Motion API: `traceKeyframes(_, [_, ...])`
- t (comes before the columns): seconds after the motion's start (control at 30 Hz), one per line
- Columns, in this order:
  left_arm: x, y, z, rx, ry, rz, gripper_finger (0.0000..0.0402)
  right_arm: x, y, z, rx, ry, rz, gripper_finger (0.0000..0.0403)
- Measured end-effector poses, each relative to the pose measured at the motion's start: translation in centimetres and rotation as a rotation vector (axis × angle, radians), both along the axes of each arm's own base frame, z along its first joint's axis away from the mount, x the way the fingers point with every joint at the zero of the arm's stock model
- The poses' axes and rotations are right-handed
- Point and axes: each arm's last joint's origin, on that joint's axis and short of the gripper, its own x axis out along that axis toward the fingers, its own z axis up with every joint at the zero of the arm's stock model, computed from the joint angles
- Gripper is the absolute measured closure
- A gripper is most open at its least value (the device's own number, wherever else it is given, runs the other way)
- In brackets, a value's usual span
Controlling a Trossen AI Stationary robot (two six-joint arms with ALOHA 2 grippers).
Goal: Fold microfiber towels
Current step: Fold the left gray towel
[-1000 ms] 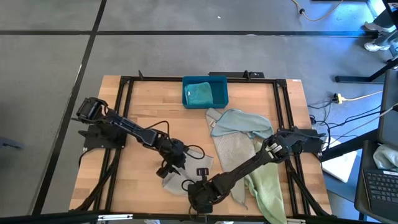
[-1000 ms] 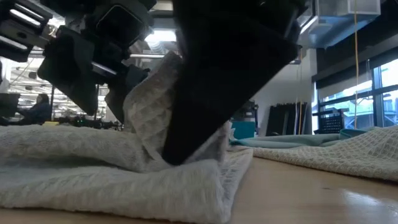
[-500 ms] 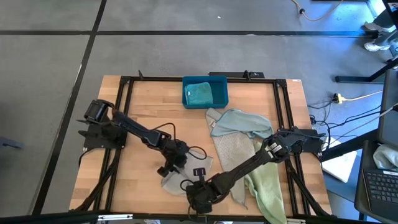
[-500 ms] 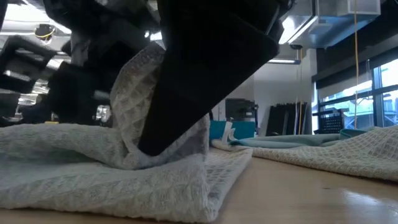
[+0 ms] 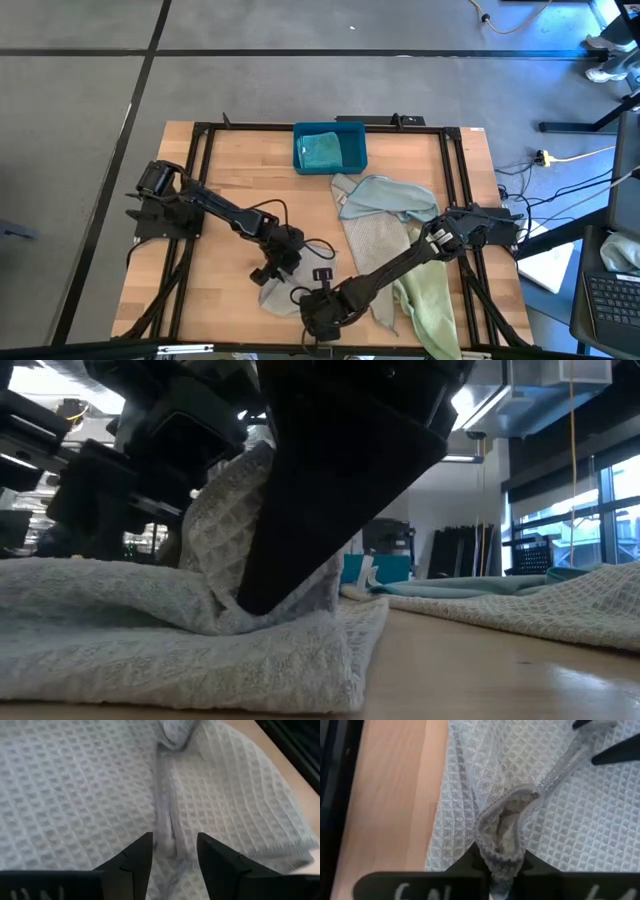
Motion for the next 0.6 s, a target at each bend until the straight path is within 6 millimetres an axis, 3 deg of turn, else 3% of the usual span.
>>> traceKeyframes(0.23, [-0.3, -0.9, -0.1, 0.016, 0.010, -0.026, 0.0254, -0.1, -0.1, 0.0, -0.025, -0.001, -0.011, 0.0396])
traceKeyframes(0.47, [-0.5, -1.4, -0.2, 0.054, -0.001, -0.025, 0.0254, -0.1, -0.1, 0.0, -0.027, 0.002, -0.013, 0.0377])
traceKeyframes(0.6, [-0.5, -1.3, -0.2, 0.068, -0.006, -0.015, 0.0255, -0.1, -0.1, -0.1, -0.029, 0.004, -0.011, 0.0390])
